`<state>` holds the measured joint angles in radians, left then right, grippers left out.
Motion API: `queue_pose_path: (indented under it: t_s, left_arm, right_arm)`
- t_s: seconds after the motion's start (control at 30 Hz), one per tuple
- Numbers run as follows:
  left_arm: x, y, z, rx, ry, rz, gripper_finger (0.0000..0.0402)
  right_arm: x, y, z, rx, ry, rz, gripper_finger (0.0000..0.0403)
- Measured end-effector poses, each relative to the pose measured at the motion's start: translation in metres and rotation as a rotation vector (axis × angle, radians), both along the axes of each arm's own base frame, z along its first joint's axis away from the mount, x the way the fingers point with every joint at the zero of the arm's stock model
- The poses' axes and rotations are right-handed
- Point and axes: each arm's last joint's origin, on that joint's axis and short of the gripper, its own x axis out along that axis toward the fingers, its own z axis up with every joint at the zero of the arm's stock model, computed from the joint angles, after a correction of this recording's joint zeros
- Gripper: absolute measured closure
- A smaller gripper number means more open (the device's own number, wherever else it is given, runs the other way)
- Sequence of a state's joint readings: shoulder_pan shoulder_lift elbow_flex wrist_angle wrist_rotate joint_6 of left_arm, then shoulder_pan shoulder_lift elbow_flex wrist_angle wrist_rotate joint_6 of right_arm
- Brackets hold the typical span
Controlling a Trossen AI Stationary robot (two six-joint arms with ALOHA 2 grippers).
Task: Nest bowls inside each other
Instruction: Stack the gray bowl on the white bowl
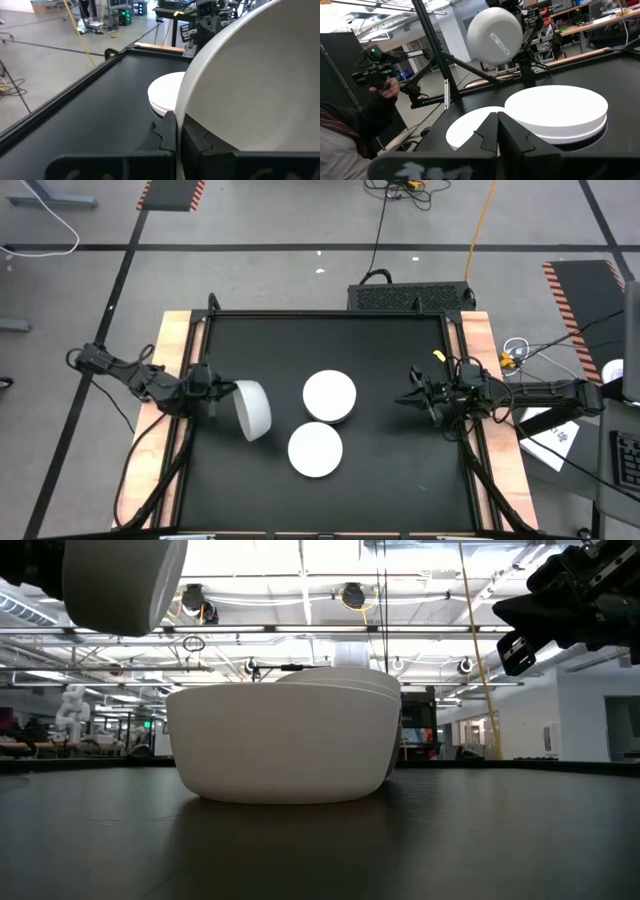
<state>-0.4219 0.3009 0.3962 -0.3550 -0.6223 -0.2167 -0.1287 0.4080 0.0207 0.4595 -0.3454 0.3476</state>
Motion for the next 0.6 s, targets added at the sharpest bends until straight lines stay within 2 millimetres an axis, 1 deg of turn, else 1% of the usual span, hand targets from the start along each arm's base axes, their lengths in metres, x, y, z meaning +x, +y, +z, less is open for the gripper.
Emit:
queue_pose_path:
  t_s: [0.3,0.6]
  left_arm:
    - [-0.006,0.007,0.004,0.043,-0.040,0.038,0.0399]
    - [-0.001,0.014,0.020,0.075,-0.172,0.008,0.0398]
  right_arm:
    - [0.000,0.000,0.000,-0.001,-0.004,0.000,0.0403]
    - [0.000,0.000,0.002,-0.008,-0.024,0.000,0.0403]
